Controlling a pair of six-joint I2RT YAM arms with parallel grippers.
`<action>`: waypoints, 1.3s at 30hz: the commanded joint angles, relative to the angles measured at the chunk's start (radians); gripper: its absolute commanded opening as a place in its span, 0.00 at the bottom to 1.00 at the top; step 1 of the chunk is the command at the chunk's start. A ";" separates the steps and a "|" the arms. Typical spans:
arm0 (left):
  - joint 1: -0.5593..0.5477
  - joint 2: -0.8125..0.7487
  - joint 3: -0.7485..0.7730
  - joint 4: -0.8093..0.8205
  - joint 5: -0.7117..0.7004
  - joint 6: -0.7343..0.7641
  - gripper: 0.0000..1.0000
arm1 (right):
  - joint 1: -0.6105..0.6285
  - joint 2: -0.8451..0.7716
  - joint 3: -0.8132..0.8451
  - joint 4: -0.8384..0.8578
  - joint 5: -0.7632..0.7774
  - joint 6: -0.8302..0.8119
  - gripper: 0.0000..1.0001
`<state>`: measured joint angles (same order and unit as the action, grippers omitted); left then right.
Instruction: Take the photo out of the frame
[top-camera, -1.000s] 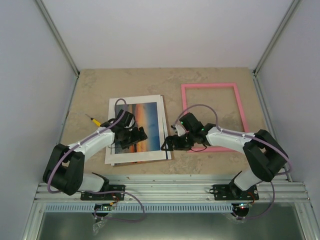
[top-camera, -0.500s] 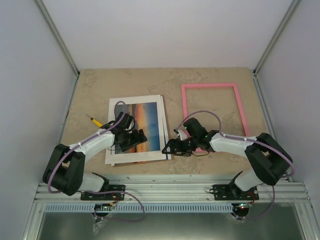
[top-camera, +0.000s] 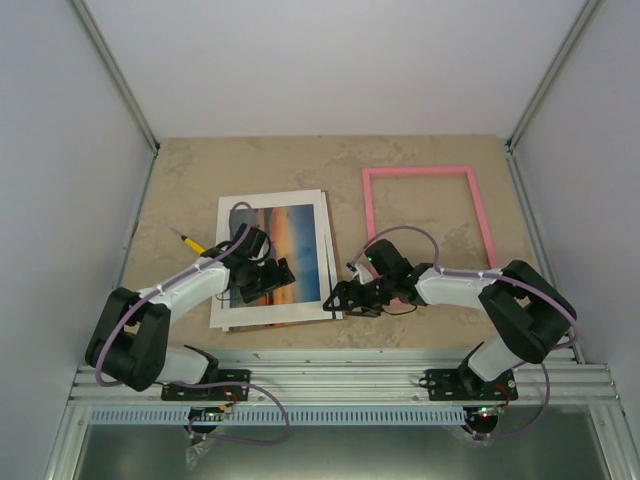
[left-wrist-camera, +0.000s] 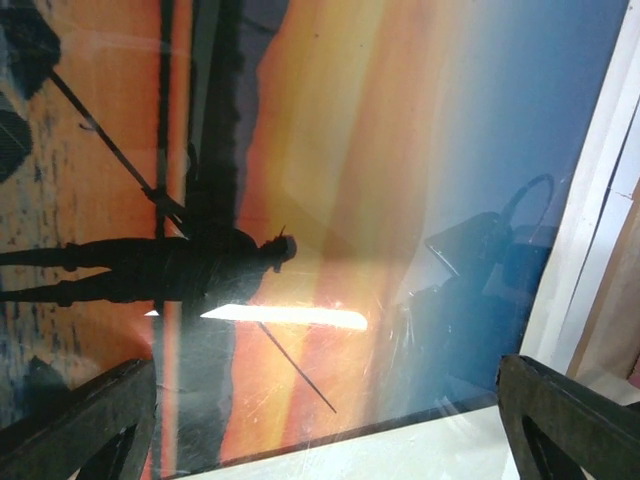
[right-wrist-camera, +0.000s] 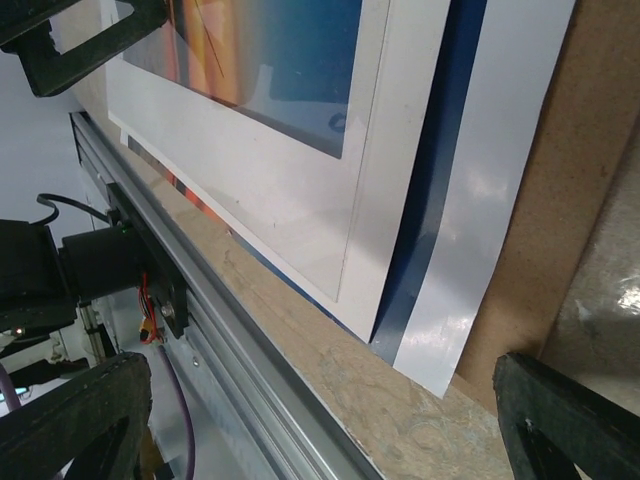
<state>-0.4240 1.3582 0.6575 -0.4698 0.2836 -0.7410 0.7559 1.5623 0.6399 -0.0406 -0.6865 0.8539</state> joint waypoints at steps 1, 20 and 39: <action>-0.007 0.015 0.034 -0.056 -0.051 0.011 0.95 | 0.007 0.028 -0.017 0.012 -0.016 0.011 0.94; -0.009 0.018 0.044 -0.055 -0.034 0.003 0.96 | 0.007 0.095 0.033 0.100 -0.068 0.059 0.98; -0.010 0.001 0.041 -0.055 -0.018 0.000 0.96 | 0.009 0.106 0.027 0.280 -0.107 0.160 0.98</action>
<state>-0.4274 1.3739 0.6891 -0.5106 0.2436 -0.7372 0.7616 1.6634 0.6811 0.1310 -0.7788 0.9661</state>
